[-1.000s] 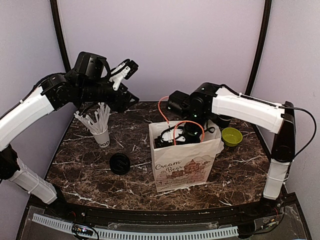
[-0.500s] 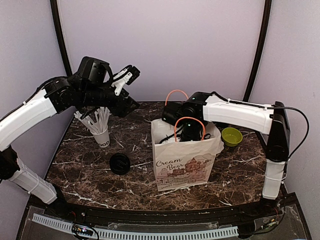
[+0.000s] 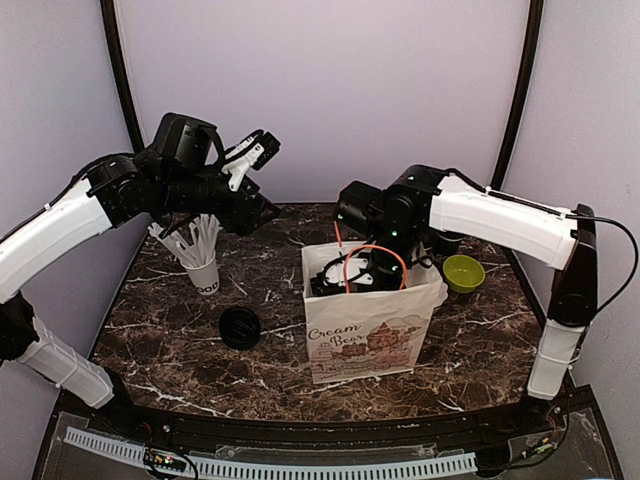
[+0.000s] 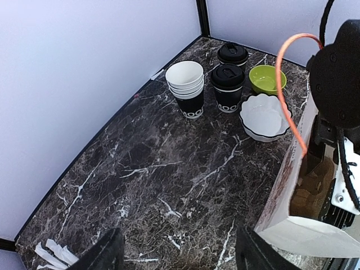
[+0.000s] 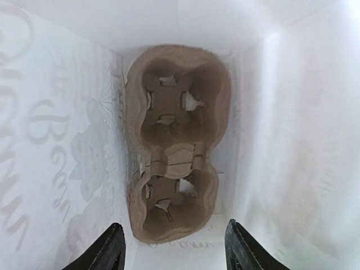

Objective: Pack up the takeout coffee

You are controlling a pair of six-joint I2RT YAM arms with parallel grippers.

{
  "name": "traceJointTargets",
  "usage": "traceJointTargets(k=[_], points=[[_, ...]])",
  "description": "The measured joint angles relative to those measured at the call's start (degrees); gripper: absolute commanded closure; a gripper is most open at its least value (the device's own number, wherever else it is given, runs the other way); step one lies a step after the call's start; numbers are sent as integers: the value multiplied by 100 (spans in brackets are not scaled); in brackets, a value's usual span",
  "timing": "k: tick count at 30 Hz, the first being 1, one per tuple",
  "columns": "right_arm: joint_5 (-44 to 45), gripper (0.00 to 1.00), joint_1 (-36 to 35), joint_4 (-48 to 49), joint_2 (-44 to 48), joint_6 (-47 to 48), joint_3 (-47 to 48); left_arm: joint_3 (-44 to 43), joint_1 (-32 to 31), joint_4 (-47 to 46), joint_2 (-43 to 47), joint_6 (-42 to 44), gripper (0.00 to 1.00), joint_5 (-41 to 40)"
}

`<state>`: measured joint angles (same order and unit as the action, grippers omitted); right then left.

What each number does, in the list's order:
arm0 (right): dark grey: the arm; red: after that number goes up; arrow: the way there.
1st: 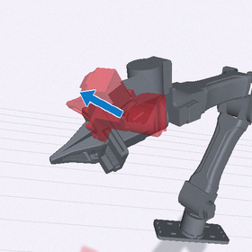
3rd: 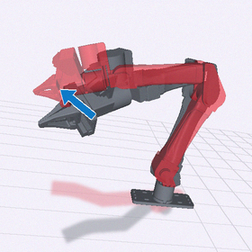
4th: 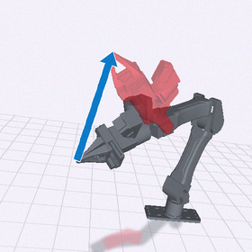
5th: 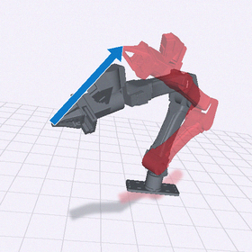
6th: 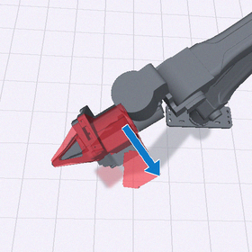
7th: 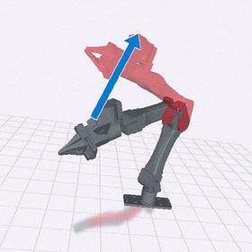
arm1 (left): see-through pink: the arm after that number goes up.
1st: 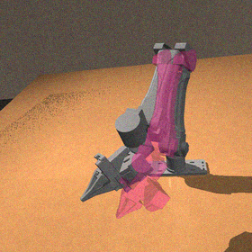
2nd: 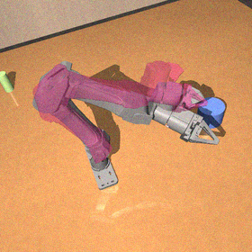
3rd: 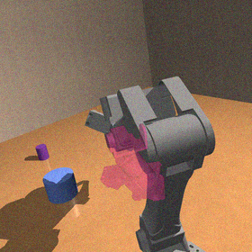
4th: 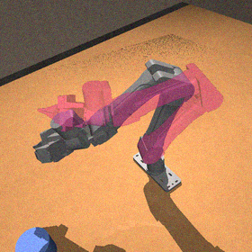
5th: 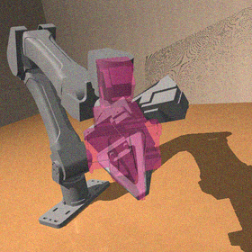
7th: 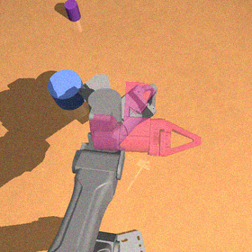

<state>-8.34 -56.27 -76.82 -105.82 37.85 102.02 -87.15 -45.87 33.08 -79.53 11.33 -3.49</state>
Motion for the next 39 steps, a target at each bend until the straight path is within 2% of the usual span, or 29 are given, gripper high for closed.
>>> traceJointTargets(k=[7,11,18,22,27,30,32,33,34,35,39], points=[[33,38,0,-42,291,212,245,0,0,-2,11,48,26,713],[-61,38,7,28,846,439,245,-31,0,0,-35,46,26,1388],[-337,40,116,90,1462,706,557,-299,0,-203,-540,-24,26,2179],[-728,40,656,76,1532,881,745,-468,-7,-387,-938,-157,25,2616],[-1482,39,1851,105,1805,1036,920,-835,-55,-734,-1526,-389,29,3097],[-1954,39,2507,175,2083,1045,905,-1161,-83,-876,-1880,-505,48,3202],[-2280,39,2949,354,2312,988,800,-1388,-92,-918,-2081,-562,68,3217],[-2415,39,3174,483,2424,935,704,-1510,-92,-922,-2179,-575,88,3235],[-2542,39,3416,667,2535,846,566,-1633,-92,-920,-2267,-560,94,3263],[-2643,39,3665,863,2636,715,409,-1751,-92,-916,-2345,-544,99,3294],[-2824,39,4426,1668,2710,122,-157,-2068,-92,-831,-2463,-457,100,3368]])
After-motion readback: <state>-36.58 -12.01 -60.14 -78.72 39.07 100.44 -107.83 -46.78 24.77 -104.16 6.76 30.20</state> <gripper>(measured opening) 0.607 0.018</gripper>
